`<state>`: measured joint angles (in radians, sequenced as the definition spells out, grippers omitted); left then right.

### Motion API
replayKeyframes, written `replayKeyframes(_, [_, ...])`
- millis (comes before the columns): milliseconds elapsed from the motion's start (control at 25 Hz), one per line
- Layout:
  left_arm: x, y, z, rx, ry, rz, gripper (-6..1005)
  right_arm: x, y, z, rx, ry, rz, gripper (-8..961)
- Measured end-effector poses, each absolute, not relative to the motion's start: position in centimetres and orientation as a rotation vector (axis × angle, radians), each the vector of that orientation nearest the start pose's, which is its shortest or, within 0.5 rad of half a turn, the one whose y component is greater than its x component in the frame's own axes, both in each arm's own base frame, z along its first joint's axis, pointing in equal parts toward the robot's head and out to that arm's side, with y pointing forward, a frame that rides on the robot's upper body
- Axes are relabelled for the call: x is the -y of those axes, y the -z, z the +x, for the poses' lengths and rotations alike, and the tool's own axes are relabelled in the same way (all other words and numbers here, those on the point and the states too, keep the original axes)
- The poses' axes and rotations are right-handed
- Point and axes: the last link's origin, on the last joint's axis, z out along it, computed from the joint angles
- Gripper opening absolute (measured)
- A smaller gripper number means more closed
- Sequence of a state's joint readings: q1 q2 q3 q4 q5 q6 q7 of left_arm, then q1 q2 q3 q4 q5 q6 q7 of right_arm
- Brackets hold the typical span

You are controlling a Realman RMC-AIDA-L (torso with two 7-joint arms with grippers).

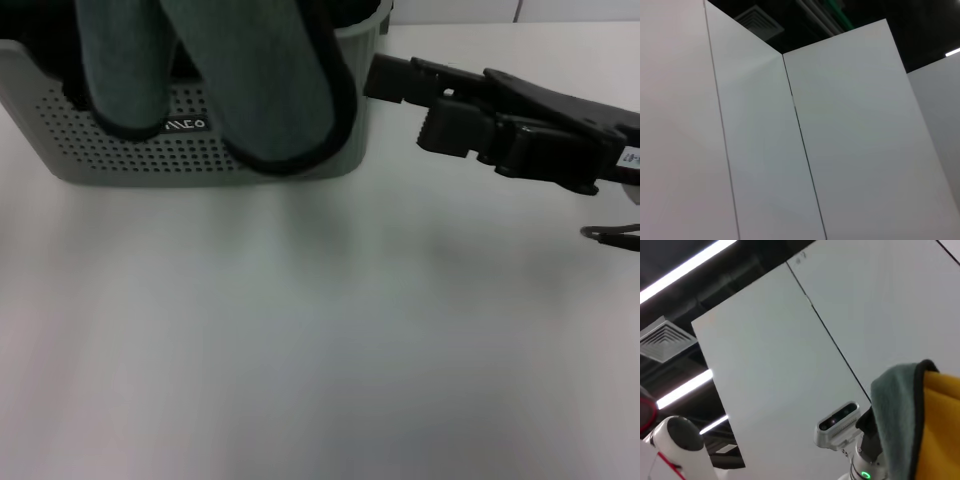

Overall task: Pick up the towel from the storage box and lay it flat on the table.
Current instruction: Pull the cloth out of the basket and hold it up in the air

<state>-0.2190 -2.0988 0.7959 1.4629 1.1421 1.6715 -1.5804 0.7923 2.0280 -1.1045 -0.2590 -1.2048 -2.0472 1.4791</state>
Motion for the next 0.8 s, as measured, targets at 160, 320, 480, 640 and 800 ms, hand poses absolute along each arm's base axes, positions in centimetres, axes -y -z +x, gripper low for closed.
replayKeyframes(160, [-27.9, -16.9, -15.7, -0.117, 1.276, -2.208, 63, -31.3, -0.5, 13.0, -0.568, -1.902, -2.921, 750])
replayKeyframes(320, [-28.1, -16.7, -15.8, -0.108, 1.278, -2.210, 65, -31.8, -0.2, 13.1, -0.604, -1.859, -2.901, 703])
replayKeyframes(480, [-28.3, -16.3, -16.2, -0.075, 1.284, -2.214, 67, -32.1, 0.2, 12.8, -0.609, -1.818, -2.922, 656])
replayKeyframes(640, [-28.4, -16.3, -16.3, -0.066, 1.291, -2.210, 70, -32.2, 0.5, 12.6, -0.609, -1.793, -2.941, 598])
replayKeyframes(800, [-28.4, -16.4, -16.3, -0.069, 1.295, -2.206, 72, -32.5, 0.7, 12.4, -0.618, -1.768, -2.945, 505])
